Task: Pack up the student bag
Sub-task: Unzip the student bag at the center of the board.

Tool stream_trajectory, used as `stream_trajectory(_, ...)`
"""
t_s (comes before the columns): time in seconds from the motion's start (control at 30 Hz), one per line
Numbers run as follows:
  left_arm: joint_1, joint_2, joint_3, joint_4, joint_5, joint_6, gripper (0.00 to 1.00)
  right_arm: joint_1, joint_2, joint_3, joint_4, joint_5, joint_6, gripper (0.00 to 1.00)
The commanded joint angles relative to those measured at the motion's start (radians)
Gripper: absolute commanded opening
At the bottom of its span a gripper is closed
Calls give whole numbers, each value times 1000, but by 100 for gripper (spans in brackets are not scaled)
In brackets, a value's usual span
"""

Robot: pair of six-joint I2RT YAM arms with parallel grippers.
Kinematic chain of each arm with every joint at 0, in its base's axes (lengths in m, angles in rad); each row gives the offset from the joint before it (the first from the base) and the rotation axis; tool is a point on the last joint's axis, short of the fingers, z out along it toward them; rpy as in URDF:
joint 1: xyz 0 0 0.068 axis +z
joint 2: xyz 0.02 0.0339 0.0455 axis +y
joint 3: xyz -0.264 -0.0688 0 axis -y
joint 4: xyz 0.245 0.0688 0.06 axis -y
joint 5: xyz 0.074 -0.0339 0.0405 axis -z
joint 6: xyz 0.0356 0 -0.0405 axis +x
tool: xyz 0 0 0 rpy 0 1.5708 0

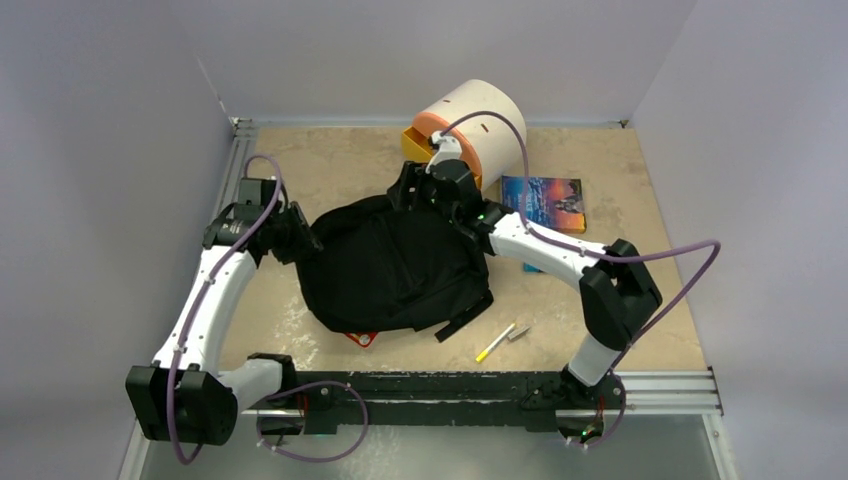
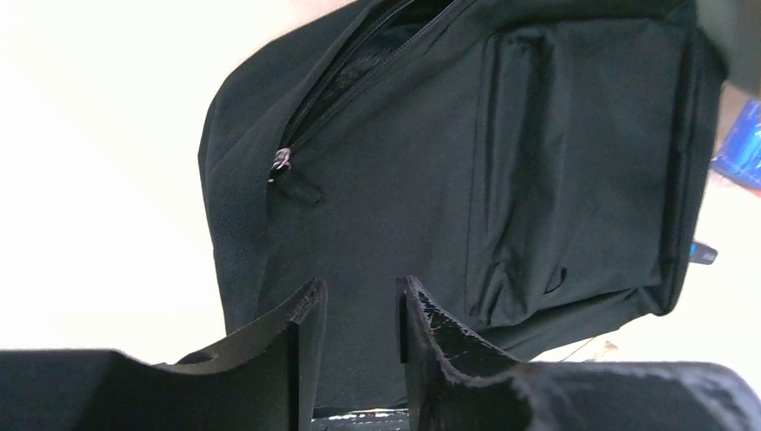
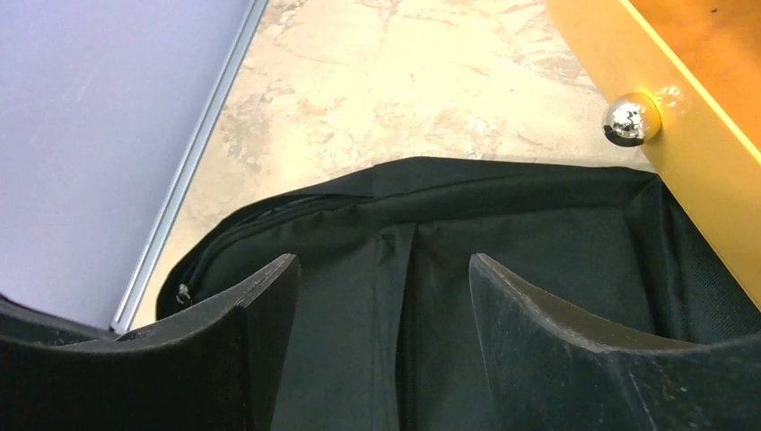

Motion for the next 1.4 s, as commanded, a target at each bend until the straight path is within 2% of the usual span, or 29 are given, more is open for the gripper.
stream_trajectory(0.0,7,5,97,-11,-5,31,36,-5,-59,-4,28,-46,-29,75)
stream_trajectory(0.07,7,7,119,-11,-28,37,41,-3,-63,5,28,-63,-55,78)
stream_trajectory(0.23,13,63,184,-10,-118,69,45,-2,-52,31,62,-198,-144,83)
stream_trajectory(0.4,24,122,211,25,-147,77,48,21,20,67,96,-426,-145,72)
stream_trajectory(0.6,63,204,229,75,-81,92,49,109,100,54,235,-480,-131,68)
stream_trajectory(0.7,125,220,239,79,-52,99,49,152,159,71,301,-473,-124,69)
stream_trajectory(1.0,182,196,211,79,-13,128,49,197,357,217,325,-465,-146,67)
stream_trajectory(1.37,187,213,179,90,23,134,48,215,455,293,313,-505,-166,61)
